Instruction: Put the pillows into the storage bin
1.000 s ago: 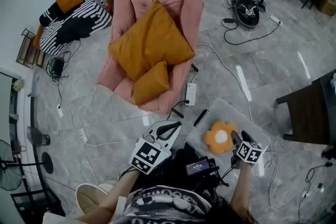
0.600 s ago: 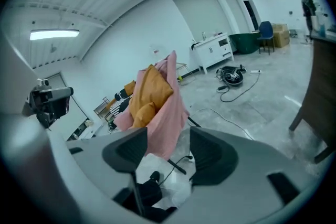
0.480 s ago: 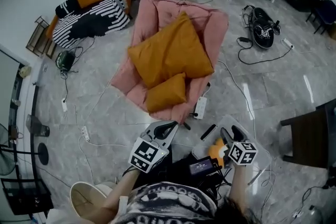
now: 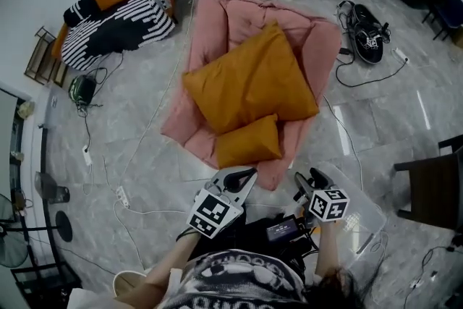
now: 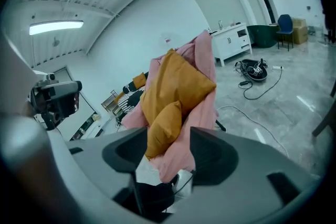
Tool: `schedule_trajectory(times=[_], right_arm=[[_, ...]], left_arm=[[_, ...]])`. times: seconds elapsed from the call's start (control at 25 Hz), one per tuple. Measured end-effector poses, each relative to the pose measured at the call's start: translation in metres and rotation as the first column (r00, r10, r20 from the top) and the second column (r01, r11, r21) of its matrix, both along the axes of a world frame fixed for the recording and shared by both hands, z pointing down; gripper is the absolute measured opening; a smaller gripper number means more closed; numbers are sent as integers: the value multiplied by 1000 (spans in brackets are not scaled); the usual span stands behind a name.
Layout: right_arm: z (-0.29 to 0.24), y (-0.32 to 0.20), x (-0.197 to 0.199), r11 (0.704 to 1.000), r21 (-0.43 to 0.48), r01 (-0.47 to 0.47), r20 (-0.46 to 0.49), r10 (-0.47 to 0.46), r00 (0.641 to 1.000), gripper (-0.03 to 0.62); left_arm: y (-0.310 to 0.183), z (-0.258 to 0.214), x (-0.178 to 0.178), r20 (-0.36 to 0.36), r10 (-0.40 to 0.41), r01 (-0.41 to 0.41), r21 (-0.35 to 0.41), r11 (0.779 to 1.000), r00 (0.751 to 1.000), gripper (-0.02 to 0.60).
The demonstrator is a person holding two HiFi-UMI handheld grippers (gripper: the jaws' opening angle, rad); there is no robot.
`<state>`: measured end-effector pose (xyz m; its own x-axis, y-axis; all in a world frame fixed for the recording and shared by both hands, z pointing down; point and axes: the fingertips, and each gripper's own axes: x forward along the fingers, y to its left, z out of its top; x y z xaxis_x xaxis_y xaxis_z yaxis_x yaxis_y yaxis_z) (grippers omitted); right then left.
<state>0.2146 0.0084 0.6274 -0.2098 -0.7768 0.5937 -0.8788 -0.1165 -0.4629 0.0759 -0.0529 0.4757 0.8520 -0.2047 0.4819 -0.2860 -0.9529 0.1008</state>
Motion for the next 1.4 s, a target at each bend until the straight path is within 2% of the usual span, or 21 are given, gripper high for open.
schedule_trajectory(times=[0.24,0.48,0.68,0.8,0.88,1.04,1.24,1.4], right_arm=[[29,-52,-41,994,-97,-53,10,54,998,256],[62,-91,-57,976,-200,-87,-101,68,993,256],[100,-100,-51,942,-301,-150,-157,106,982,256],[119,-99,-51,918,-347,-193,-113,163,980,243],[120,-102,-56,916,-340,-211,-43,209,977,151],[104,-109,-78,924,-309,-226,39,250,968,84],[71,-109,-115,945,-244,-220,63,242,968,64],[41,-104,-134,935,-201,-291,86,312,946,55]], left_arm=[[-55,14,-29,7,133,-133,-44,990,991,14],[-102,27,-51,8,195,-194,-68,979,981,14],[-126,38,-63,17,254,-252,-86,964,967,14],[-140,47,-69,29,281,-277,-92,956,959,14],[-149,52,-71,31,292,-288,-95,953,956,14],[-161,54,-76,25,315,-311,-100,945,949,14],[-160,52,-69,17,376,-373,-91,923,927,14],[-155,48,-60,3,427,-426,-82,901,904,14]])
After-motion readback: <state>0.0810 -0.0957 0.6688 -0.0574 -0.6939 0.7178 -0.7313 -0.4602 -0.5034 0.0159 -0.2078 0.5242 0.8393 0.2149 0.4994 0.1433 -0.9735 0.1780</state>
